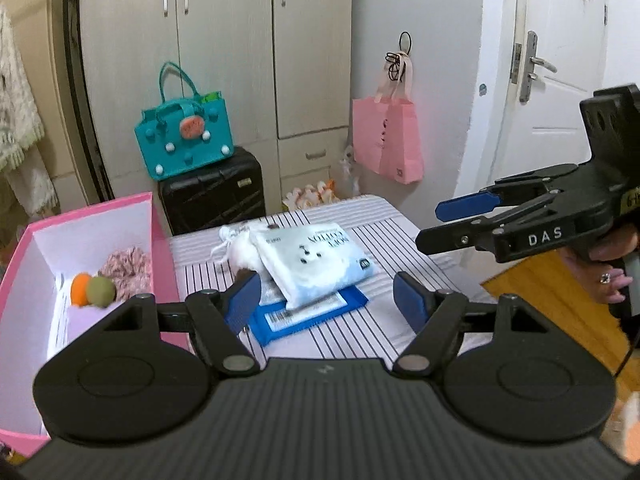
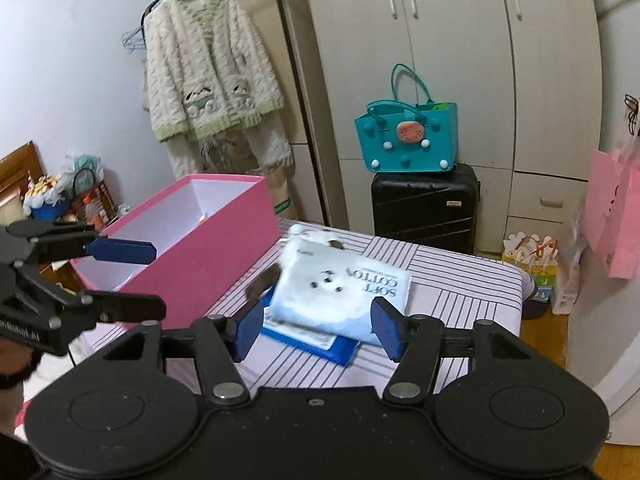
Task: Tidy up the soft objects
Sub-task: 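Grasp the white SOFT COTTON bag with both grippers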
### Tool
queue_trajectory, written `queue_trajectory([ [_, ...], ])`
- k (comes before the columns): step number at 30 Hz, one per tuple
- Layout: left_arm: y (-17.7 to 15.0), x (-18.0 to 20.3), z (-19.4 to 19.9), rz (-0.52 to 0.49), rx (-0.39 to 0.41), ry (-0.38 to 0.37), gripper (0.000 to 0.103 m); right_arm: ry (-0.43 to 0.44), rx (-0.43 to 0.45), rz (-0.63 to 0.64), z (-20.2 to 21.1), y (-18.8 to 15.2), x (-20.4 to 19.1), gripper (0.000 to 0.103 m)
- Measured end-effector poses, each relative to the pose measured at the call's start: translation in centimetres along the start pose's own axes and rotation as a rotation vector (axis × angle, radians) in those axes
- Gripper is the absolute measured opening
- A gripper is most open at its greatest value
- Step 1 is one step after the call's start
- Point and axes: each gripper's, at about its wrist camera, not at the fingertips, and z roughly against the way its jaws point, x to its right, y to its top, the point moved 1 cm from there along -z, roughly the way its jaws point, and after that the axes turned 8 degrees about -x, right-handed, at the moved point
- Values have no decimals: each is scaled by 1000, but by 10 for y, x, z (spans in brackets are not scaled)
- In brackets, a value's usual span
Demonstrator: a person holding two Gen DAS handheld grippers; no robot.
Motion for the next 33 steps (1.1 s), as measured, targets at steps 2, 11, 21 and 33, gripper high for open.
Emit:
queue_trajectory([
  [2,0,4,-15,-10,-2,34,72,8,13,-10,-8,-2,10,65],
  [11,1,14,-68,12,2,43,72,2,102,-13,-36,-3,38,66],
  [21,-11,-1,-119,163,29,98,73,85,89,-125,-79,-5,67,67],
  [33,-8,-11,-144,214,95,175,85,45,-6,-217,-113,-5,88,72],
])
